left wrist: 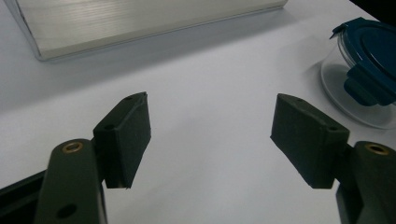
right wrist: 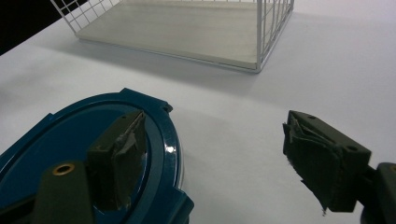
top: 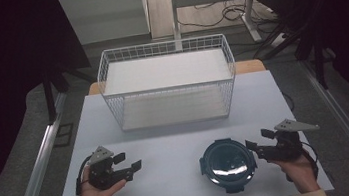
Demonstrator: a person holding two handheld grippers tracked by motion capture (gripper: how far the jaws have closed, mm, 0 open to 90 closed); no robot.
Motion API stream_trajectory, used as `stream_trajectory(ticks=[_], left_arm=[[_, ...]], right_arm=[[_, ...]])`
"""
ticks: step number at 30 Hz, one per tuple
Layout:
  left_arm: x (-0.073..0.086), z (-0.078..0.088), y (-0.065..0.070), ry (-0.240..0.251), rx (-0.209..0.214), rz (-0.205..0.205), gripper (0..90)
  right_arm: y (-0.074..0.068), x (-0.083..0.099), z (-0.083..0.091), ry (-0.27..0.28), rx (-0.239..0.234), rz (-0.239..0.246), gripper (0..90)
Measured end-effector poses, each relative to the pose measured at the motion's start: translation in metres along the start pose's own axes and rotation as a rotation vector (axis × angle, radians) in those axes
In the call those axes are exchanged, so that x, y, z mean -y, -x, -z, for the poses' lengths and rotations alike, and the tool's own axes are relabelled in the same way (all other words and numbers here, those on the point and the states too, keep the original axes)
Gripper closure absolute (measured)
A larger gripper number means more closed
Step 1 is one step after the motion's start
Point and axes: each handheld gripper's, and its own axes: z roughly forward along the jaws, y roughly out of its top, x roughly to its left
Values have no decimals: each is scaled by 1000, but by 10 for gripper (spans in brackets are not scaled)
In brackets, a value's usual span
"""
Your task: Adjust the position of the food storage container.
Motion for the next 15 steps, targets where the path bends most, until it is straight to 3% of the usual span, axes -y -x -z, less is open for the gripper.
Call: stream_trajectory(ticks=[4,15], left_arm=[[0,0,-1,0,5,8,285],[0,0,-2,-1,-5,16,281]], right_arm=[[2,0,1,3,2,-22,218],[3,2,0,-8,17,-20,230]])
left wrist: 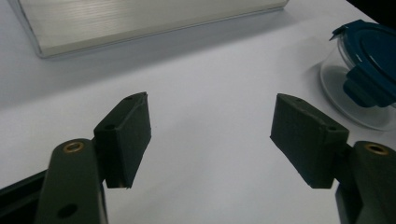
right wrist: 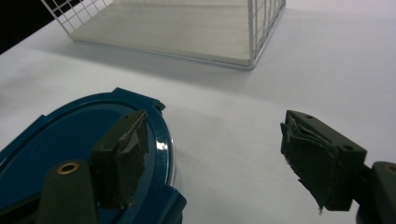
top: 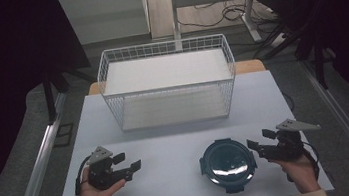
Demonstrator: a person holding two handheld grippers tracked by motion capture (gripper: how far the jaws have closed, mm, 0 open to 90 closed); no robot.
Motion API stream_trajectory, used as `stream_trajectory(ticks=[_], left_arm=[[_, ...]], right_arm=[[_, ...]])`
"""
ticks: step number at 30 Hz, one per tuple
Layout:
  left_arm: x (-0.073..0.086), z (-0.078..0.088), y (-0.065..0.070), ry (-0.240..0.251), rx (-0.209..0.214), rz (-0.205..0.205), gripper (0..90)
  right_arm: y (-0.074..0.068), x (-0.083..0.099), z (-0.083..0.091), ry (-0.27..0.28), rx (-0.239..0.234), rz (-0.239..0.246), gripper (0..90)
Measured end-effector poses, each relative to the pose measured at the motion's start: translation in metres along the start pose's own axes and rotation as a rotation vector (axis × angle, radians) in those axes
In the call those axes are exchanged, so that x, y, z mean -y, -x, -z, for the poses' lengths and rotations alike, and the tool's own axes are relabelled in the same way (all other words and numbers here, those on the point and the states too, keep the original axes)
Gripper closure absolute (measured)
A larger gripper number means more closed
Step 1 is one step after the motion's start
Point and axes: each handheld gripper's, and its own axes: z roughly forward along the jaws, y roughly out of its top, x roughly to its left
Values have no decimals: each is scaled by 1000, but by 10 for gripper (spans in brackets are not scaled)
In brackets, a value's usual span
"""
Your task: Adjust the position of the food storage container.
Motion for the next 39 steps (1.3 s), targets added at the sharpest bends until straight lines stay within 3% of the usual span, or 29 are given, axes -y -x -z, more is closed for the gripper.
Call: stream_trajectory(ticks=[14,18,26,31,37,39], left_arm=[[1,0,-3,-8,-16,13,254],[1,-2,-3,-16,-15,13,247],[2,-6,1,-46,9,-1,245],[2,-6,1,-48,8,-2,236],[3,-8,1,-51,4,1,224],[3,-8,1,-55,4,-1,222]], right_arm=[[2,0,0,-16,29,2,250],[1,-3,7,-17,26,17,305],[-5,-3,20,-72,19,54,410],[-9,1,31,-102,29,92,581],[-13,6,44,-125,3,130,774],[-14,7,45,-129,-3,138,802]])
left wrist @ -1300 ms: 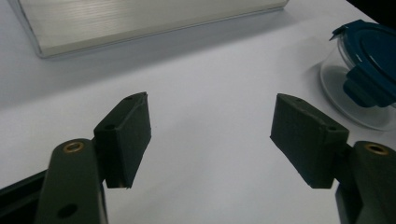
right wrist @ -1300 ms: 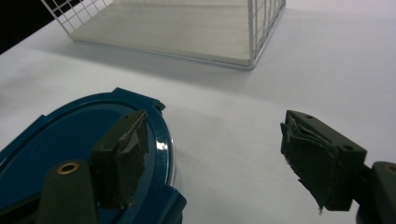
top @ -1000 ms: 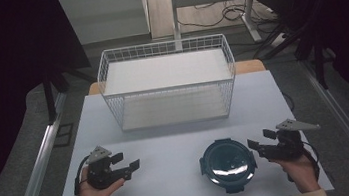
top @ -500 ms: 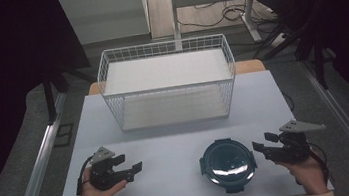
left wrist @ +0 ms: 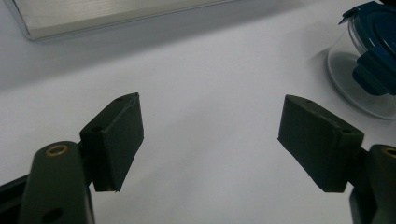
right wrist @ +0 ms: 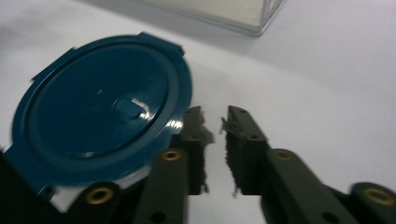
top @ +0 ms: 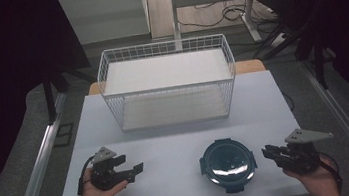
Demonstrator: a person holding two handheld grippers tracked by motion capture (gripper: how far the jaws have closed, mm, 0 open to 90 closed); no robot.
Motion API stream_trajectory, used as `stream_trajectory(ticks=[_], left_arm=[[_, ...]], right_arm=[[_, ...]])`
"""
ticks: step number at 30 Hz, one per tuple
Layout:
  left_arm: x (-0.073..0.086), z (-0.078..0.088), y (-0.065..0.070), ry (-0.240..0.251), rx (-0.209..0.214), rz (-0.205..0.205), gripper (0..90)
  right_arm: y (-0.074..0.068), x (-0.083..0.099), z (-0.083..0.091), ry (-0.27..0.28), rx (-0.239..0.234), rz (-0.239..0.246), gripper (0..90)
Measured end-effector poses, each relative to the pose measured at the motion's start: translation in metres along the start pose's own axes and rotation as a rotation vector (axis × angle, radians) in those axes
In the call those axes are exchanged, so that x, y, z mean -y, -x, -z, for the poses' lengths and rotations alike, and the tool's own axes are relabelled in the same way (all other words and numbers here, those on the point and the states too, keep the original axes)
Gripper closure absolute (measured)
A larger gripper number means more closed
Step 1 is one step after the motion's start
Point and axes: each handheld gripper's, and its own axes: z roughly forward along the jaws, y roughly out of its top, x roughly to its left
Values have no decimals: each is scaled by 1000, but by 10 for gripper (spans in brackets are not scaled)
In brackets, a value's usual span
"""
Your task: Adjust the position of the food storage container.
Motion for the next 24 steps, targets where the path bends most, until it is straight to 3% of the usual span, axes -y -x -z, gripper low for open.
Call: stream_trajectory(ticks=[4,14,24], left_arm=[[0,-1,0,-7,-3,2,215],[1,-3,-1,-21,-9,2,218],[2,-4,0,-37,-9,2,225]], right_arm=[[-6,6,3,-51,-25,43,891],[-17,19,-8,-173,-60,100,894],[-23,20,-14,-192,-69,131,896]])
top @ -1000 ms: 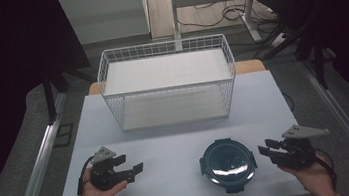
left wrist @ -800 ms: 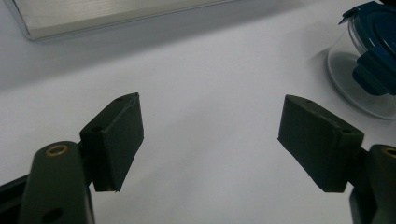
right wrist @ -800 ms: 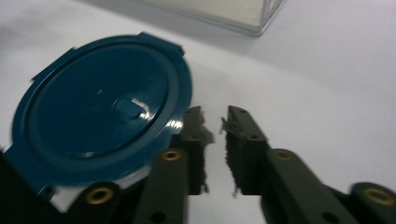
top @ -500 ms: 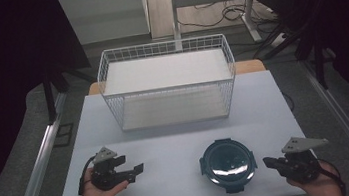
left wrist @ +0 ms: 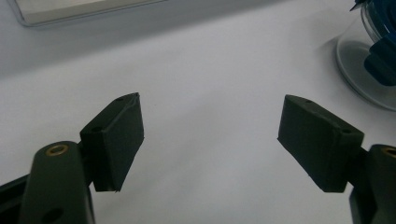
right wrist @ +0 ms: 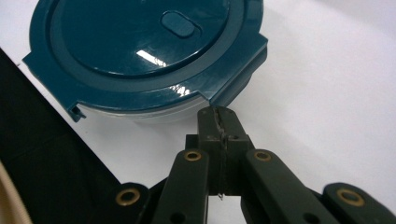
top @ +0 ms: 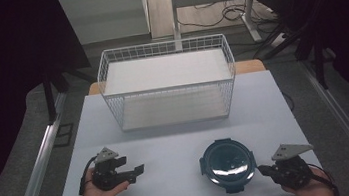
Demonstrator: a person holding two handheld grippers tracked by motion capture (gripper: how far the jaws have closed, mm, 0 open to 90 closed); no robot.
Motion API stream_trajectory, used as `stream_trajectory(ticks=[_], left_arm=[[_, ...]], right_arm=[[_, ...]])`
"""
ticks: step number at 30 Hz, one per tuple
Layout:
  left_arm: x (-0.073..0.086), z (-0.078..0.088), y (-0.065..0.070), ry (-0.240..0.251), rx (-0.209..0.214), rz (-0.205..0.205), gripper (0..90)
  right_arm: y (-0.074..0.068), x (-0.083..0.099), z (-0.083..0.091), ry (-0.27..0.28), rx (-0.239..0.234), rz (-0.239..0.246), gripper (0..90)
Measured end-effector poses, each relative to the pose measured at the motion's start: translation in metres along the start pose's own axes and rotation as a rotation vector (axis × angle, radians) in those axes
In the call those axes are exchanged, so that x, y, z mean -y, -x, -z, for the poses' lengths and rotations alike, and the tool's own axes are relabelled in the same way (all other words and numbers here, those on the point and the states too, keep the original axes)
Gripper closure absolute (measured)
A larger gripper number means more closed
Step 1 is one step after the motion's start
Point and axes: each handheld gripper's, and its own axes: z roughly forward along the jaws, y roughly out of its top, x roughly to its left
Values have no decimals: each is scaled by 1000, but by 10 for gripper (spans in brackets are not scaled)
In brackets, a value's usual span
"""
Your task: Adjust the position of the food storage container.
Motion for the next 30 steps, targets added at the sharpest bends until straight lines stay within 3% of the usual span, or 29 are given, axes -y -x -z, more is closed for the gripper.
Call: stream_trajectory(ticks=[5,17,22,30], left_arm=[[0,0,0,-2,-3,-1,225],[0,0,0,-5,-2,1,227],[0,1,0,-6,-4,2,228],[0,0,0,-7,-5,2,228]], right_arm=[[-3,0,-5,-21,-29,14,895],[-9,-2,-16,-52,-27,33,896],[-12,-4,-20,-60,0,48,896],[-14,-6,-22,-64,20,33,897]])
